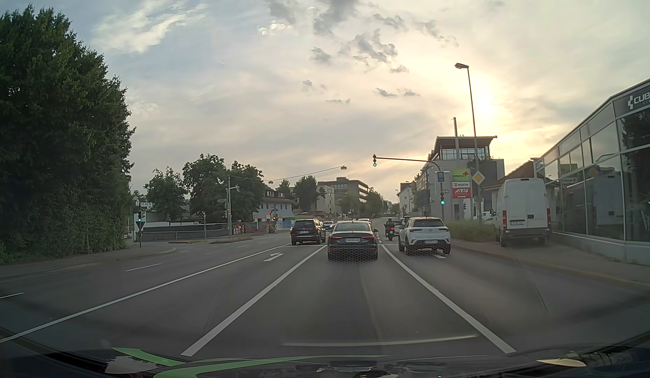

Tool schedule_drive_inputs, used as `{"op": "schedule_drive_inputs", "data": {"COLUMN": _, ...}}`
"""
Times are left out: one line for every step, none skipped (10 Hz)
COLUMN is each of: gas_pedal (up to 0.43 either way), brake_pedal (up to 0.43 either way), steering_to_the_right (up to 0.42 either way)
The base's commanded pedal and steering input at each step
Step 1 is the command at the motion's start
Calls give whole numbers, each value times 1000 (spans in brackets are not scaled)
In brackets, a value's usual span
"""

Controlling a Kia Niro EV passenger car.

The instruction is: Follow the waypoints while adhering to traffic rules and regulations

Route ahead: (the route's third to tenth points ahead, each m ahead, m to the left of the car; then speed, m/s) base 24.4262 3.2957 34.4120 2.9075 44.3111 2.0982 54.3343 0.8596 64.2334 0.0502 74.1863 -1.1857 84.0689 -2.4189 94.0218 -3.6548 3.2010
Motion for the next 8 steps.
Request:
{"op": "schedule_drive_inputs", "data": {"gas_pedal": 0, "brake_pedal": 0, "steering_to_the_right": 2}}
{"op": "schedule_drive_inputs", "data": {"gas_pedal": 0, "brake_pedal": 0, "steering_to_the_right": 2}}
{"op": "schedule_drive_inputs", "data": {"gas_pedal": 0, "brake_pedal": 0, "steering_to_the_right": 3}}
{"op": "schedule_drive_inputs", "data": {"gas_pedal": 0, "brake_pedal": 0, "steering_to_the_right": 2}}
{"op": "schedule_drive_inputs", "data": {"gas_pedal": 0, "brake_pedal": 0, "steering_to_the_right": 3}}
{"op": "schedule_drive_inputs", "data": {"gas_pedal": 0, "brake_pedal": 0, "steering_to_the_right": 2}}
{"op": "schedule_drive_inputs", "data": {"gas_pedal": 0, "brake_pedal": 0, "steering_to_the_right": 2}}
{"op": "schedule_drive_inputs", "data": {"gas_pedal": 0, "brake_pedal": 0, "steering_to_the_right": 2}}
